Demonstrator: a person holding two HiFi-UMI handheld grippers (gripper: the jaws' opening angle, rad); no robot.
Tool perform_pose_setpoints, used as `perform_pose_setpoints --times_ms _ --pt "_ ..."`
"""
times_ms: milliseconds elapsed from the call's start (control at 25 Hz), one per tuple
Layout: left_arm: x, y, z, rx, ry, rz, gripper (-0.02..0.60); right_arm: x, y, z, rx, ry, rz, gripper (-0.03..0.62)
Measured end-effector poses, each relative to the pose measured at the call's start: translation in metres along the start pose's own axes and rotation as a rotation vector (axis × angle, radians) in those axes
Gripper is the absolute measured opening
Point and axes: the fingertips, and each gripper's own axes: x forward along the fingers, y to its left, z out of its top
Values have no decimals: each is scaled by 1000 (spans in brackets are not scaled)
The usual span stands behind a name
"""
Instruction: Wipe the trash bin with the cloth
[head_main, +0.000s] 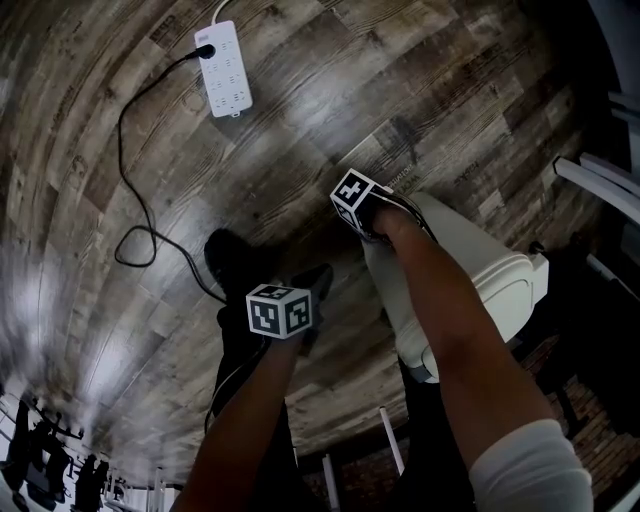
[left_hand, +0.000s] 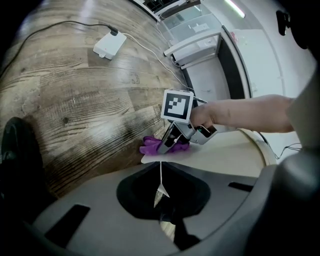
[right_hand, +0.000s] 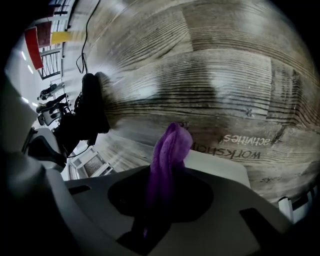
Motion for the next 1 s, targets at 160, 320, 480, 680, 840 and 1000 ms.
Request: perform_pose_setpoints --times_ms 160,320,480,680,840,1000 --pt "-5 3 2 -5 -10 -5 8 6 17 5 -7 7 10 94" --pt "-16 9 3 -12 -16 -3 8 16 46 8 -25 25 36 94" --pt "-31 14 3 -15 -20 2 8 29 101 8 -27 48 179 94" --pt "-60 19 9 -11 -24 8 8 27 145 9 29 6 285 94" --pt "-93 16 21 1 -30 10 8 1 151 6 50 -56 247 94" --pt "-132 4 47 42 -35 0 8 -42 158 4 73 -136 209 94"
